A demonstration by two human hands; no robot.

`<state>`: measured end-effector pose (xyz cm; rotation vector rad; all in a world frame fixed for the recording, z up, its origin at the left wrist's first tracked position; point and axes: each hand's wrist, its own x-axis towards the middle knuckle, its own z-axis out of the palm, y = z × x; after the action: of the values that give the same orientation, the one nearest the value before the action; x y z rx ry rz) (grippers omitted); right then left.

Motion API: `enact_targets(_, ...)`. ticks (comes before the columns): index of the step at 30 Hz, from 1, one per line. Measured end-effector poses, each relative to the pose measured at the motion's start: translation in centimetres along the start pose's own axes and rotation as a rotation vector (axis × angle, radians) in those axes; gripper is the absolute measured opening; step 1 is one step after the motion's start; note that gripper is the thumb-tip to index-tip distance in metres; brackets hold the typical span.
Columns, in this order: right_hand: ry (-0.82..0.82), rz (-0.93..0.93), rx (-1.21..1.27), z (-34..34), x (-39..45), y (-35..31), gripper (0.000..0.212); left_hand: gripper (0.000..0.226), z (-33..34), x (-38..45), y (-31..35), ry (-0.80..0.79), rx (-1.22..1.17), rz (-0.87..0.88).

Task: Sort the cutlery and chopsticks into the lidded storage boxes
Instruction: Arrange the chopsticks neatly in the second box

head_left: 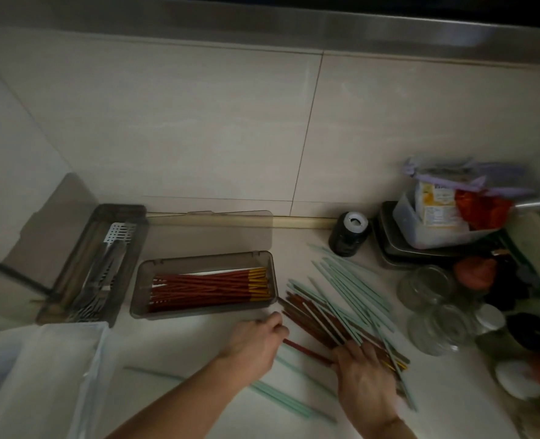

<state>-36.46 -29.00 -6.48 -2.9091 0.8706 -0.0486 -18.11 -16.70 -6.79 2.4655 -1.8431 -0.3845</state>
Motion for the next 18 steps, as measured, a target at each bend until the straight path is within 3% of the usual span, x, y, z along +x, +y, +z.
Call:
enact_targets(2,0.043,-0.028,0.001,-0.6,-0.2,-0.2,0.006,0.025,-0.7,-0.9,0.2,0.066,0.003,0.005)
enact_targets(4,0.094,-0.049,0.058,-1.4,0.1,-0.5,0.013,0.021,-1.7,-2.2,-0.2,0.142,0.009,0.029)
enact_targets(6,0.151,-0.077,0.151,-2.4,1.0,-1.2,0.007,0.025,-2.3,-3.4,-1.2,0.295,-0.018,0.016)
enact_targets(11,0.262,-0.214,0.310,-5.1,7.1,-4.9,0.013,0.029,-3.1,-6.0,-5.7,0.701,-0.177,-0.285)
enact_targets(14,0.192,-0.249,0.258,-4.8,11.5,-8.7,0.016,0.031,-3.4,-7.4,-7.8,0.723,-0.195,-0.469)
enact_targets(18,-0.029,-0.315,0.102,-2.6,15.2,-12.7,0.027,0.034,-2.7,-8.4,-8.8,0.639,-0.159,-0.531)
